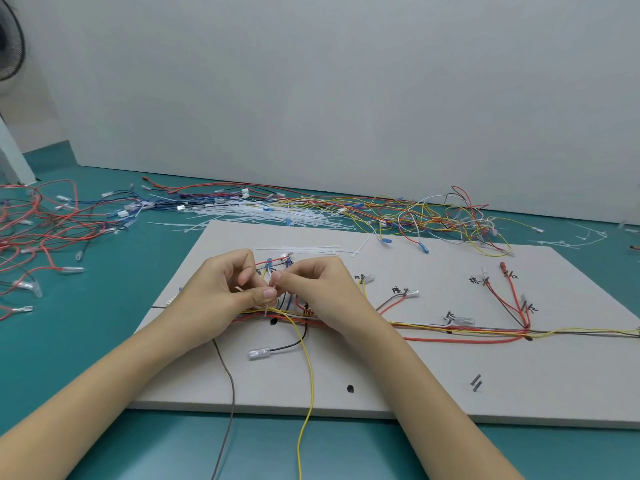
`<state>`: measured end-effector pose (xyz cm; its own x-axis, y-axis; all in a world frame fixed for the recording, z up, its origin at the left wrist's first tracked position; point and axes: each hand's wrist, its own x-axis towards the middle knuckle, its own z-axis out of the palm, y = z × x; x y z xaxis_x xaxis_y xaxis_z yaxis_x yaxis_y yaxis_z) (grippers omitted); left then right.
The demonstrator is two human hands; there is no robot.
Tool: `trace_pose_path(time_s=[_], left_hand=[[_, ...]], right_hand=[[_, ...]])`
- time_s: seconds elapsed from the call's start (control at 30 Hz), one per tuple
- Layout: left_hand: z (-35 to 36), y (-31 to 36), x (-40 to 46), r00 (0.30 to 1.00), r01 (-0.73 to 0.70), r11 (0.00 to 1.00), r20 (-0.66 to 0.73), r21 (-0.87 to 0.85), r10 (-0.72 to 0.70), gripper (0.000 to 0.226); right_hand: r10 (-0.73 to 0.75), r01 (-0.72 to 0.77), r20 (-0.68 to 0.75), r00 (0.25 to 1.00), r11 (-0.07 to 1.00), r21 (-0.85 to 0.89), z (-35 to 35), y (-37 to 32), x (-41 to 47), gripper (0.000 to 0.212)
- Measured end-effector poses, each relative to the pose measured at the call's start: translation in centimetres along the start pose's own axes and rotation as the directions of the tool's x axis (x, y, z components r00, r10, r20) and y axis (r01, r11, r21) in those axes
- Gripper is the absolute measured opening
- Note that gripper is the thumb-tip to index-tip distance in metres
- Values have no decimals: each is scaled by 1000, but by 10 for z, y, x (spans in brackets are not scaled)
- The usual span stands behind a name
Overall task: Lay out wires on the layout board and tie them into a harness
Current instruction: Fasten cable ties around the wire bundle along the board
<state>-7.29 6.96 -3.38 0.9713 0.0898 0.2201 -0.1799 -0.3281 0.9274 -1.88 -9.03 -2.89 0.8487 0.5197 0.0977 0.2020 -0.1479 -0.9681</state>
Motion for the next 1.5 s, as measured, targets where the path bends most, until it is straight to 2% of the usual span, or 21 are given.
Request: trace_pose_path(time_s=[0.47, 0.8, 0.9, 1.5], left_hand=[[1, 0, -1, 1000, -7, 1000, -4, -11, 7, 45], [0, -3, 0, 1000, -19, 1000, 1, 4, 19, 45], [-1, -3, 0, 999, -30, 1000, 14, 3, 30, 45], [-2, -3, 1, 1000, -18, 1000, 24, -6, 18, 46]], right_hand=[[5, -5, 10, 1000, 1000, 10, -1, 3, 1, 20], [32, -33, 89, 995, 999, 8, -11, 6, 2, 18], [22, -24, 117, 993, 1000, 10, -12, 6, 2, 19], [-88, 92, 80, 993, 994, -53, -5, 14, 5, 10]])
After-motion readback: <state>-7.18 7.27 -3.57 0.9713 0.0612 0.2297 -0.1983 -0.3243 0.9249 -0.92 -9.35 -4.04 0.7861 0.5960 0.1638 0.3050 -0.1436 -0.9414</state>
